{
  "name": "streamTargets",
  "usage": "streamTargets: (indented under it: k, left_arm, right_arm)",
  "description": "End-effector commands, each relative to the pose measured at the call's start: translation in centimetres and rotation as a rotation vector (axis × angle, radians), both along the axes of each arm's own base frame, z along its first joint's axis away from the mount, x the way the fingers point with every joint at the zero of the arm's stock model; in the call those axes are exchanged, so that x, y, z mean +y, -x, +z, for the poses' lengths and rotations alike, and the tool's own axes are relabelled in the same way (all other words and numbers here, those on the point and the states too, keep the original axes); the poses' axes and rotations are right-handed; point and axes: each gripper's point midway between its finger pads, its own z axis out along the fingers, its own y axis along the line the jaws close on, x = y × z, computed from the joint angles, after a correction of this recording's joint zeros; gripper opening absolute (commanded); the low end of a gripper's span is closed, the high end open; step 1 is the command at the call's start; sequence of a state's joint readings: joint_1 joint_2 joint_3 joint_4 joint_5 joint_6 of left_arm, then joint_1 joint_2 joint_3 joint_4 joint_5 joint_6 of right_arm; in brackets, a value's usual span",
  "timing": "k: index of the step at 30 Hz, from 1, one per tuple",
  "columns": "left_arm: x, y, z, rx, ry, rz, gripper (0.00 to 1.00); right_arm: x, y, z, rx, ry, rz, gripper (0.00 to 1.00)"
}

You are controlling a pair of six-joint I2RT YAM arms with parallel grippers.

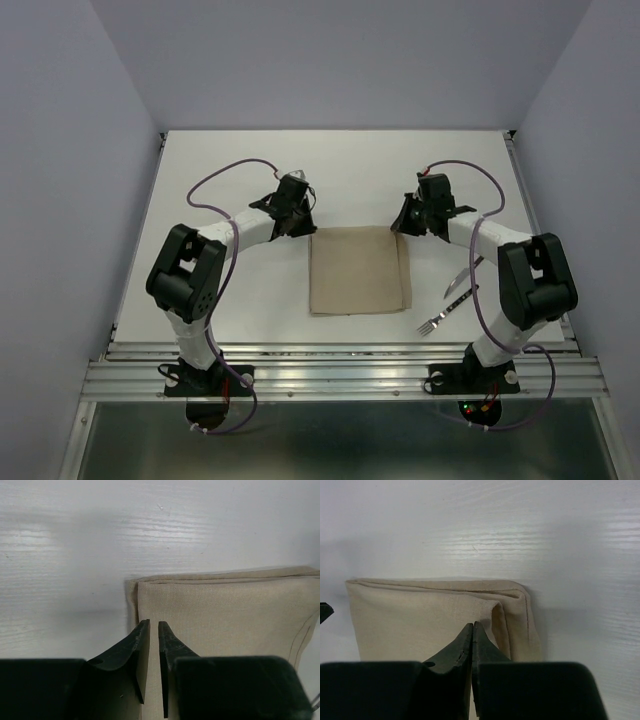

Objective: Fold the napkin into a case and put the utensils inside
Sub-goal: Pick up the lower triangle-folded napkin from the center of the board.

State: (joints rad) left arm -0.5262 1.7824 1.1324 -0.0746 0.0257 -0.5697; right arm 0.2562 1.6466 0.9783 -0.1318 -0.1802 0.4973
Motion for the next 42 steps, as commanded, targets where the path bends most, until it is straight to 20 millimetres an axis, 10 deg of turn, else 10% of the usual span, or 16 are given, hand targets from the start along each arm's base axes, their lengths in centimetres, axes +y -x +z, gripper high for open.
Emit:
streamTargets:
  k: [1,11,20,22,25,28,42]
  left_arm:
    - [-1.8,-0.8,3.8,-0.073,0.053,-0.027,0.24]
    - [-8.3,0.1,4.7,-0.055,0.125,-0.161,0.17]
    - [-15.3,0.0,4.1,-0.023,0.177,-0.276,0.09]
    - [-16.1,-0.6,4.0,-0.026,0.186,-0.277,0.07]
    - [-16.8,-1.3,3.5,-0.019,0.188,-0.282,0.06]
    - [-17.4,-1.6,2.4,0.005,0.181,-0.290,0.03]
    - [-17.2,-1.4,-1.7,0.075,0.141,-0.278,0.01]
  right_arm:
    - [1.2,-1.3,0.9,-0.031,-0.009,0.021,0.03]
    - [-1.3,-2.1,-3.5,0.074,0.129,-0.096,0.02]
    - [-1.0,-1.9,2.3,-0.053,0.073,-0.097,0.07]
    - [-1.8,-1.8,2.6,-0.070,0.105,-0.112,0.29]
    - [-2.9,-1.7,1.8,-0.054,0.171,-0.131,0.58]
    - [-2.9,-1.4,0.4,-0.009,0.191,-0.112,0.66]
    - [-2.4,-1.1,-2.8,0.068,0.209,-0.054,0.62]
